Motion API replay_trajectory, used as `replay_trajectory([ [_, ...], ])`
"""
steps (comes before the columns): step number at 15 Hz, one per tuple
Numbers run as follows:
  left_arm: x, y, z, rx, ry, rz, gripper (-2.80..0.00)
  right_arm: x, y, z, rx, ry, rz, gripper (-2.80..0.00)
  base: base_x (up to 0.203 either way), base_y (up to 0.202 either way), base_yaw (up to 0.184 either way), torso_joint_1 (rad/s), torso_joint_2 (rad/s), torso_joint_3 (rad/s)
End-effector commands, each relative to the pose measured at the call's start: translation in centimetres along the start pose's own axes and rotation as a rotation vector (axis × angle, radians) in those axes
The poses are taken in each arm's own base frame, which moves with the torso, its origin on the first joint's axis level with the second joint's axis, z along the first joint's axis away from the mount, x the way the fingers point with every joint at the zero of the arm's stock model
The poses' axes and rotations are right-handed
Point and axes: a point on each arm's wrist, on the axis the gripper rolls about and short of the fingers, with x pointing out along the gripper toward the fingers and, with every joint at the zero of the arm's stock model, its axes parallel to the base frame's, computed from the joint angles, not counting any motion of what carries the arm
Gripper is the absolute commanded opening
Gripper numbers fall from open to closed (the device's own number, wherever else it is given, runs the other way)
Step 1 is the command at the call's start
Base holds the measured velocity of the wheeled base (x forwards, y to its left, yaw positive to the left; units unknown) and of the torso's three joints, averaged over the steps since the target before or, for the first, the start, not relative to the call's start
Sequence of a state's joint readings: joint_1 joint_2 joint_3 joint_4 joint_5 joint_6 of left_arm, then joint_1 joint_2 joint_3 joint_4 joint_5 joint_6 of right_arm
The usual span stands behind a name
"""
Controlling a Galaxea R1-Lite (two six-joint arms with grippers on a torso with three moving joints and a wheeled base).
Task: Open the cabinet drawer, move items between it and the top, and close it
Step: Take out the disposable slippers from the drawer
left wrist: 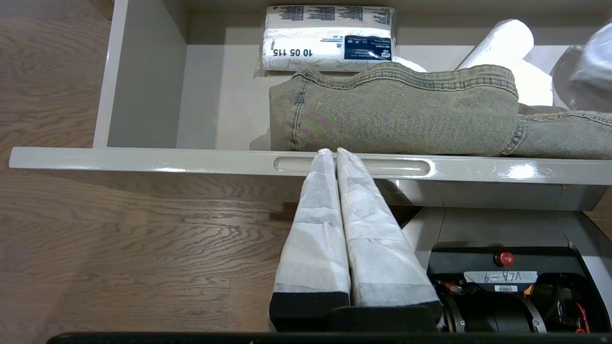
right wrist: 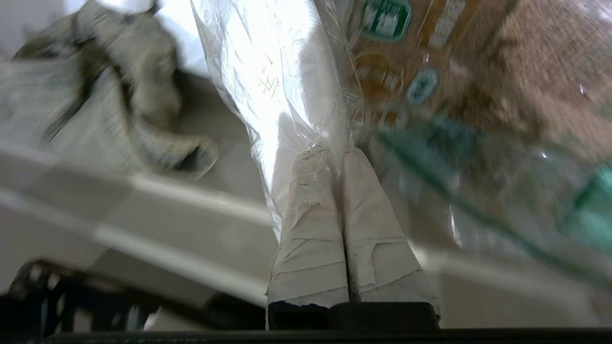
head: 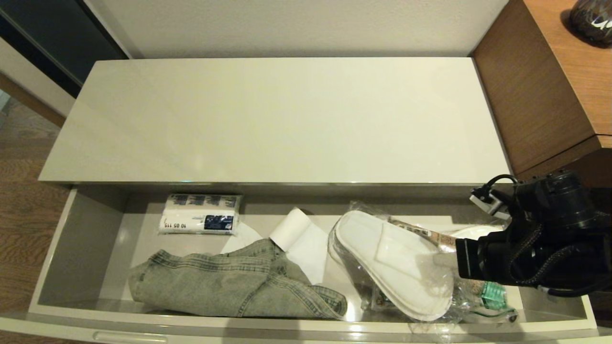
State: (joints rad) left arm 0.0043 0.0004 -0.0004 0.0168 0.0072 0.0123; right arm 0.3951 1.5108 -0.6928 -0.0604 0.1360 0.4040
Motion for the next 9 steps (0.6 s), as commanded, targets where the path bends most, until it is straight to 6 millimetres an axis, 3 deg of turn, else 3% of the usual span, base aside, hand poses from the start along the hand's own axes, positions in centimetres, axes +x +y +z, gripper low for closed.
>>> replay_trajectory([
  [1,0.0,0.0,0.0,0.0,0.002,0.001,-2.8,-4.0,1.2,-0.3,-0.016,-0.007,0.029,-2.8,0.0,0.0,0.0,0.0,0.0,0.0],
  [6,0.0,0.0,0.0,0.0,0.002,0.001,-2.8,-7.9,2.6,-0.7,0.012,-0.055,-0.03,-2.8,0.0,0.0,0.0,0.0,0.0,0.0],
  [9,0.0,0.0,0.0,0.0,0.002,0.001,-2.8,-12.1,3.8,1.1,0.031,-0.135,-0.028,-2.8,0.0,0.0,0.0,0.0,0.0,0.0],
])
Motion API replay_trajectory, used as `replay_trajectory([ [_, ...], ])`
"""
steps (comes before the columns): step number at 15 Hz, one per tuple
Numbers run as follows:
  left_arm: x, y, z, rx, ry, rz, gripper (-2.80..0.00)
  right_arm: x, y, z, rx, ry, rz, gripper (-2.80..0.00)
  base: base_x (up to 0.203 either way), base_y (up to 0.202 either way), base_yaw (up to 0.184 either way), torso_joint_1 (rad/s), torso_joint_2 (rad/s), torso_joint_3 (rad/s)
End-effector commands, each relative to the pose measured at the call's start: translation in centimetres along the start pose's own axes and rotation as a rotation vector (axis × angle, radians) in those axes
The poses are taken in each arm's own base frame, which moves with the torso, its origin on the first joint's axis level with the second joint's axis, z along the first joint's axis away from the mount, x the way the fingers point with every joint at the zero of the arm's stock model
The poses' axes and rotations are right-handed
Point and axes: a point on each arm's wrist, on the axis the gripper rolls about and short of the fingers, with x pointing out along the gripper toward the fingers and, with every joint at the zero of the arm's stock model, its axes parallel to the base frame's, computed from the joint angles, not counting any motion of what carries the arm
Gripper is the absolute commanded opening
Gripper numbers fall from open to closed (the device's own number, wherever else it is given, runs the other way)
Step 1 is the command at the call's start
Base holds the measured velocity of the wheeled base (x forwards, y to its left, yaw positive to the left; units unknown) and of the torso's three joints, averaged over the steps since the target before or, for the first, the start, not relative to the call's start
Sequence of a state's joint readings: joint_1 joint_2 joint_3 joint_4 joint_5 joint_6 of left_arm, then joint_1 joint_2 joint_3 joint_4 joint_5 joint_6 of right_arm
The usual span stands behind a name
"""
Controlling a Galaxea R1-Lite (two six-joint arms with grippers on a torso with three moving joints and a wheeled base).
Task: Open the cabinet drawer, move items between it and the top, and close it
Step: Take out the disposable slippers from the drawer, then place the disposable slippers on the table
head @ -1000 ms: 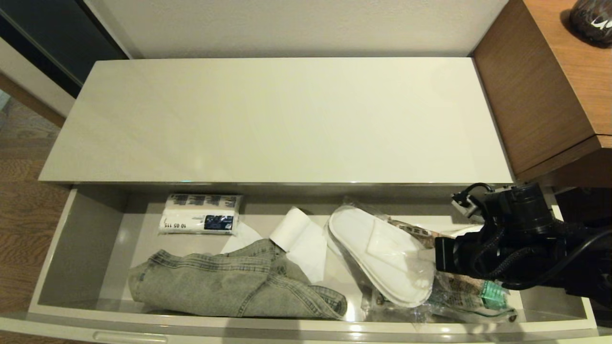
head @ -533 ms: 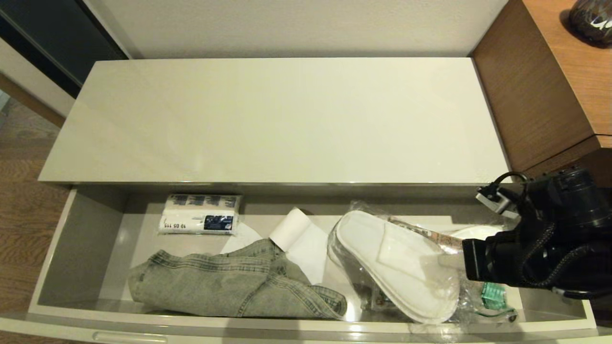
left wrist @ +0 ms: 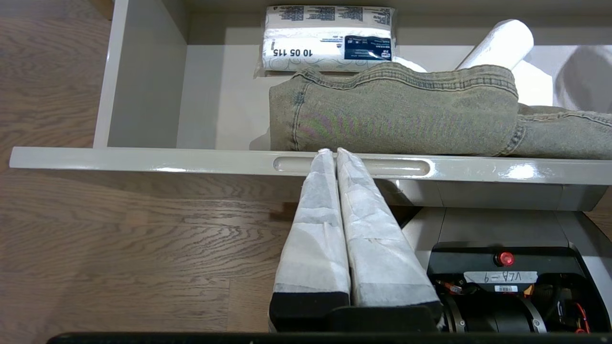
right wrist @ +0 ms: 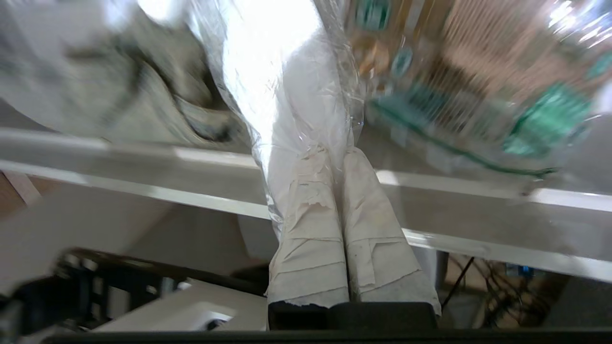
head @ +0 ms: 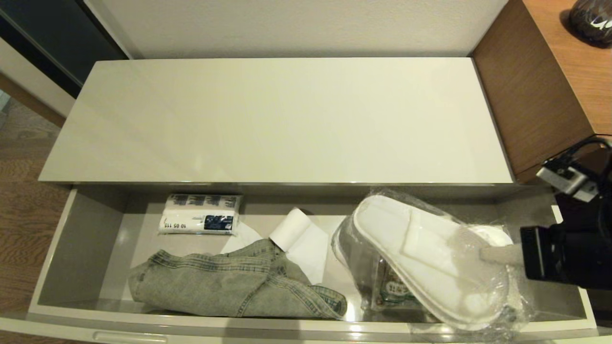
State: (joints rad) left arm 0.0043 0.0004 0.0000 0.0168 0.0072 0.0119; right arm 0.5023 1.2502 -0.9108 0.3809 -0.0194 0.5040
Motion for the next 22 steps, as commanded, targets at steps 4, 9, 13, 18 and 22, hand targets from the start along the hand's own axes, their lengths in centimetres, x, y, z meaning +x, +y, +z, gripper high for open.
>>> replay_trajectory([
  [4,0.0,0.0,0.0,0.0,0.001,0.001,-2.8,-8.1,2.1,4.6,0.028,-0.205,-0.018,-2.8,0.0,0.0,0.0,0.0,0.0,0.0],
  [9,0.0,0.0,0.0,0.0,0.001,0.001,-2.8,-13.8,2.4,5.8,0.022,-0.258,-0.075,-2.8,0.0,0.0,0.0,0.0,0.0,0.0],
  [13,0.0,0.0,0.0,0.0,0.001,0.001,-2.8,-15.8,2.4,6.2,-0.024,-0.319,-0.132,-2.8,0.0,0.0,0.0,0.0,0.0,0.0],
  [18,0.0,0.0,0.0,0.0,0.001,0.001,-2.8,-11.2,3.7,9.3,-0.028,-0.405,-0.331,-2.8,0.0,0.0,0.0,0.0,0.0,0.0],
  [22,0.0,0.0,0.0,0.0,0.001,0.001,-2.8,-0.9,2.6,13.3,-0.058,-0.458,-0.5,-2.8,0.0,0.0,0.0,0.0,0.0,0.0],
])
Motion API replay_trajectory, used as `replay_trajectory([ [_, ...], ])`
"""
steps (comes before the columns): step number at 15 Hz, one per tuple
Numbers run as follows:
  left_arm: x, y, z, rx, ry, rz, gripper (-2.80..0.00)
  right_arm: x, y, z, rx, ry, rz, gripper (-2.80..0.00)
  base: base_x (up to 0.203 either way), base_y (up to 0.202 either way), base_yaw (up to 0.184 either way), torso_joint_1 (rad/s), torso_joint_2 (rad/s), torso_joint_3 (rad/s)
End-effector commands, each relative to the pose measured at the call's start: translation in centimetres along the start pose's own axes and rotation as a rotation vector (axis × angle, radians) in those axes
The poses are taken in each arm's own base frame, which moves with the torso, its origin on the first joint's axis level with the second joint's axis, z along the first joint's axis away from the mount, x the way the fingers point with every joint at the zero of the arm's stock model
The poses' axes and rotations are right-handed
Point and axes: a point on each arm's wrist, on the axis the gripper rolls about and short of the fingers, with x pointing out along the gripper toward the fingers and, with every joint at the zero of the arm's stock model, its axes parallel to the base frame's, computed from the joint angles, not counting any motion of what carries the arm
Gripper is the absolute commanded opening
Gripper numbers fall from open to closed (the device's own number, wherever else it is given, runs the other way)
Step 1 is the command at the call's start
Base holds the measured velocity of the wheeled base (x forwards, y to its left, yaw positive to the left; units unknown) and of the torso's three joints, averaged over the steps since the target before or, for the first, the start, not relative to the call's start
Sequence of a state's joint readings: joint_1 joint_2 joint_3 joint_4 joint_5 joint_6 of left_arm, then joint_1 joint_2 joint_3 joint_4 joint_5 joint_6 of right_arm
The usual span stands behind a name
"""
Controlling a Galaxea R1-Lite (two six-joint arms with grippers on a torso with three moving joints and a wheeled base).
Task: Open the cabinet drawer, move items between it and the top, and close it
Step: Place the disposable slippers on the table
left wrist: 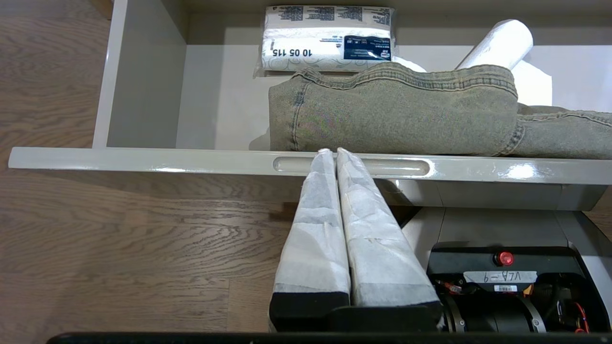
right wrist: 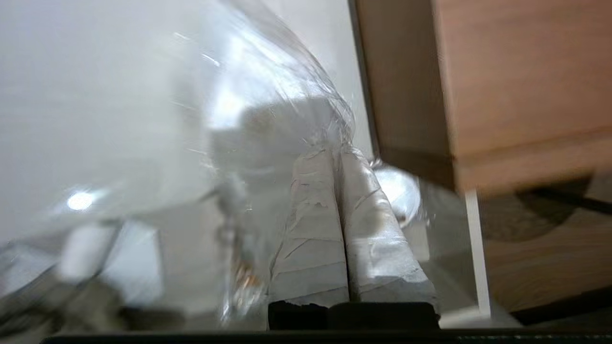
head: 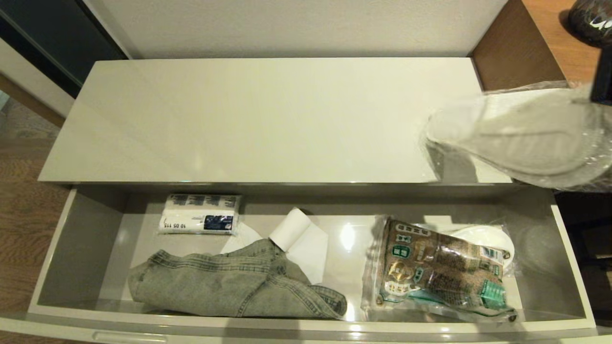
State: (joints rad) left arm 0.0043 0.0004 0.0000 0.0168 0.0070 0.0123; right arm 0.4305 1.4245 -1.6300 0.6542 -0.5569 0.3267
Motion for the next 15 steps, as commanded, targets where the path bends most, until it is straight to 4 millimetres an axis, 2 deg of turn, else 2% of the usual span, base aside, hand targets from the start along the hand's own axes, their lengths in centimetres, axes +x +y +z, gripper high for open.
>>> replay_trajectory([
  [1,0.0,0.0,0.0,0.0,0.001,0.001,-2.8,8.9,2.2,-1.9,-0.038,-0.007,-0.086,-2.8,0.0,0.0,0.0,0.0,0.0,0.0],
  [5,0.0,0.0,0.0,0.0,0.001,0.001,-2.8,16.8,2.4,-4.8,-0.098,-0.041,-0.157,-2.8,0.0,0.0,0.0,0.0,0.0,0.0],
  [8,0.0,0.0,0.0,0.0,0.001,0.001,-2.8,21.0,2.3,-6.7,-0.106,-0.049,-0.228,-2.8,0.0,0.0,0.0,0.0,0.0,0.0],
  [9,0.0,0.0,0.0,0.0,0.001,0.001,-2.8,22.2,2.0,-6.8,-0.086,-0.082,-0.266,-2.8,0.0,0.0,0.0,0.0,0.0,0.0],
  [11,0.0,0.0,0.0,0.0,0.001,0.001,-2.8,22.5,1.4,-6.8,-0.075,-0.097,-0.295,-2.8,0.0,0.0,0.0,0.0,0.0,0.0],
  [13,0.0,0.0,0.0,0.0,0.0,0.001,-2.8,21.9,1.2,-6.7,-0.077,-0.1,-0.296,-2.8,0.0,0.0,0.0,0.0,0.0,0.0],
  [15,0.0,0.0,0.0,0.0,0.001,0.001,-2.8,20.3,0.9,-6.0,-0.065,-0.122,-0.286,-2.8,0.0,0.0,0.0,0.0,0.0,0.0],
])
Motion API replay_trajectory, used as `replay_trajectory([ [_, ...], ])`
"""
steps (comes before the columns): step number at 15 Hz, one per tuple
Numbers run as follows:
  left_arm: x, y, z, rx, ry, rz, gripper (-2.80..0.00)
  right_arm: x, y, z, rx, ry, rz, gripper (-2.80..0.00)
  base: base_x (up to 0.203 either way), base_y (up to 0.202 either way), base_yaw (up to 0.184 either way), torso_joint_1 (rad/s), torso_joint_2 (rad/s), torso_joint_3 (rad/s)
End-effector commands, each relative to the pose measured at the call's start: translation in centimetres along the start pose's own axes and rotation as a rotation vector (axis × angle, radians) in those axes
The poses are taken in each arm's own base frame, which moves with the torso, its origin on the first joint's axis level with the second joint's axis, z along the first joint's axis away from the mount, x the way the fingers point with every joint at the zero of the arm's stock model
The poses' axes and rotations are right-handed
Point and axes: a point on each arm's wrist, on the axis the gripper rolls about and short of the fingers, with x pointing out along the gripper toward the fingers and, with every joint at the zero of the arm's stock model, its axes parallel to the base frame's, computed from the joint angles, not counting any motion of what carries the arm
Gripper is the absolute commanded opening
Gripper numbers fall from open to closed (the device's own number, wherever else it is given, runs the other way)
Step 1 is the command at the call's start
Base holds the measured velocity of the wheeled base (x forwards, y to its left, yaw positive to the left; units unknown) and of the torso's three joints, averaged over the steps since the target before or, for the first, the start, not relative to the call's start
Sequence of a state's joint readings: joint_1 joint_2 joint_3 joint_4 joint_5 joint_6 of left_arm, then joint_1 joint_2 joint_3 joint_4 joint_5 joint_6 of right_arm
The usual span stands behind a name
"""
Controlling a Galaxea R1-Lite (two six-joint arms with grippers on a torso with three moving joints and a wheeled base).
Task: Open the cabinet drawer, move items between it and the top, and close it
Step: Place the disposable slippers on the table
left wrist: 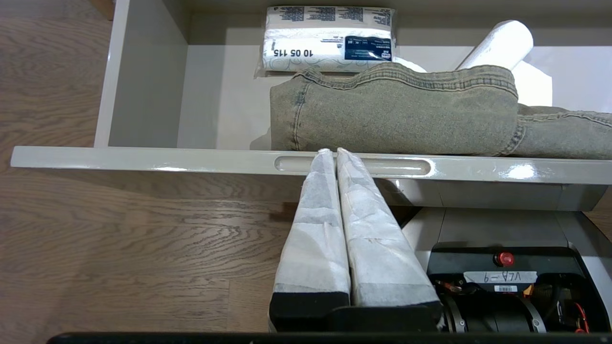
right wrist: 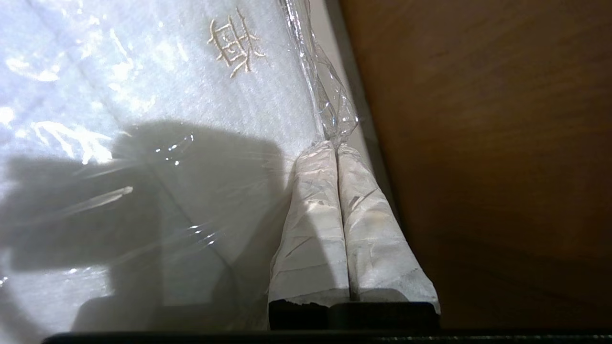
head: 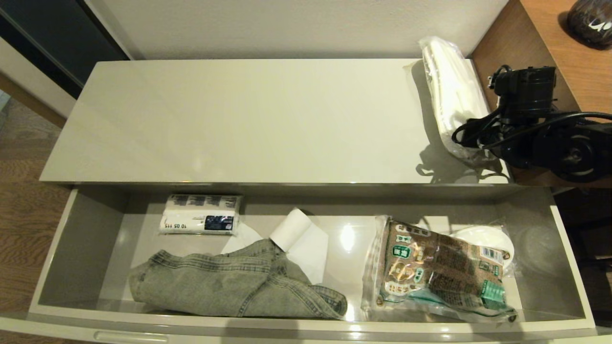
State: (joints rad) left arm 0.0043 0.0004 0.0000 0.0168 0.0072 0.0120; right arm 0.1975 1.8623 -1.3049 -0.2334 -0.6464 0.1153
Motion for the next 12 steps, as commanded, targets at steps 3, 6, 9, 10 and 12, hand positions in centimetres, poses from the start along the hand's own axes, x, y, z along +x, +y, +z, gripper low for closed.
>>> replay_trajectory([
  [3,0.0,0.0,0.0,0.0,0.001,0.001,-2.8,-3.5,-1.8,1.0,0.0,-0.008,0.023,-2.8,0.0,0.0,0.0,0.0,0.0,0.0],
  [6,0.0,0.0,0.0,0.0,0.001,0.001,-2.8,-5.3,-2.3,1.5,-0.025,-0.002,0.05,0.0,0.0,0.0,0.0,0.0,0.0,0.0],
  [9,0.0,0.0,0.0,0.0,0.001,0.001,-2.8,-5.5,-2.2,1.5,-0.025,-0.01,0.054,0.0,0.0,0.0,0.0,0.0,0.0,0.0],
  [10,0.0,0.0,0.0,0.0,0.001,0.001,-2.8,-5.5,-2.1,1.3,-0.03,-0.005,0.056,0.0,0.0,0.0,0.0,0.0,0.0,0.0],
  [12,0.0,0.0,0.0,0.0,0.001,0.001,-2.8,-6.1,-1.9,1.5,-0.021,-0.014,0.067,0.0,0.0,0.0,0.0,0.0,0.0,0.0],
])
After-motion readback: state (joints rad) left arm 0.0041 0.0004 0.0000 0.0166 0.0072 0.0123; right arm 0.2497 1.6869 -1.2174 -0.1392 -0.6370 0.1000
